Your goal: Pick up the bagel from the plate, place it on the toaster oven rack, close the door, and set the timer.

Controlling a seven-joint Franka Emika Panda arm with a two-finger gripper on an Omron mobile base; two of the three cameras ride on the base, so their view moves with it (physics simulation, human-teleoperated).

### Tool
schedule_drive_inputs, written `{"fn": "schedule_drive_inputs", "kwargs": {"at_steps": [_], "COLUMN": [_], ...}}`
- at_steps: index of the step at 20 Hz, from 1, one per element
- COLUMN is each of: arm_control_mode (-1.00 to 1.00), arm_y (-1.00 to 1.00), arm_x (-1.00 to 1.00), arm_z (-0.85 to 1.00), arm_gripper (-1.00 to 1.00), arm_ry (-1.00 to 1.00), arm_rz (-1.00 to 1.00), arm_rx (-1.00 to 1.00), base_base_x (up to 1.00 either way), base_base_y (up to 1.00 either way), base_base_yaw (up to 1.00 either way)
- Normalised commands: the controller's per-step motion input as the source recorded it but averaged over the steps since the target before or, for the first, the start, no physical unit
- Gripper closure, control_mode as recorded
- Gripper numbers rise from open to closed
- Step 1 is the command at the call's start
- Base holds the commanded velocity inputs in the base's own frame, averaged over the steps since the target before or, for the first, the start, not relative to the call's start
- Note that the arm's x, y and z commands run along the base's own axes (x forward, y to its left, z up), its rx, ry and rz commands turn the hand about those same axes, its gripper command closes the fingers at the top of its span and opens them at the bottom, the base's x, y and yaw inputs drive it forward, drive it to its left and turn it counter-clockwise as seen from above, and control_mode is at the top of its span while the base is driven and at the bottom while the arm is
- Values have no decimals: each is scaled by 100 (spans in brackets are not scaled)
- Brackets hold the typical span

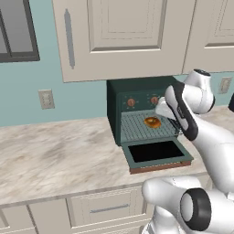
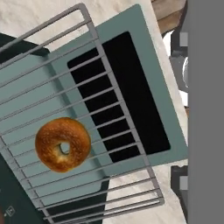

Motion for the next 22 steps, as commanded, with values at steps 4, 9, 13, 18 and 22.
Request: {"fn": "schedule_drive_inputs", "kwargs": {"at_steps": [4, 9, 13, 18, 22], "arm_control_mode": [-100, -100, -100, -100, -100], "arm_y": [-1, 0, 0, 0, 0], "arm_x": [-75, -45, -6, 0, 11], "arm_z": [-2, -22, -34, -21, -10], "arm_gripper": [-100, -100, -100, -100, -100], "arm_ry": [-4, -1, -19, -3, 3], "arm_rz": [25, 21, 9, 1, 0], "arm_rx": [-1, -2, -6, -6, -1], "base_base_x": [0, 0, 0, 0, 0], "base_base_y": [0, 0, 0, 0, 0], "base_base_yaw": [0, 0, 0, 0, 0]}}
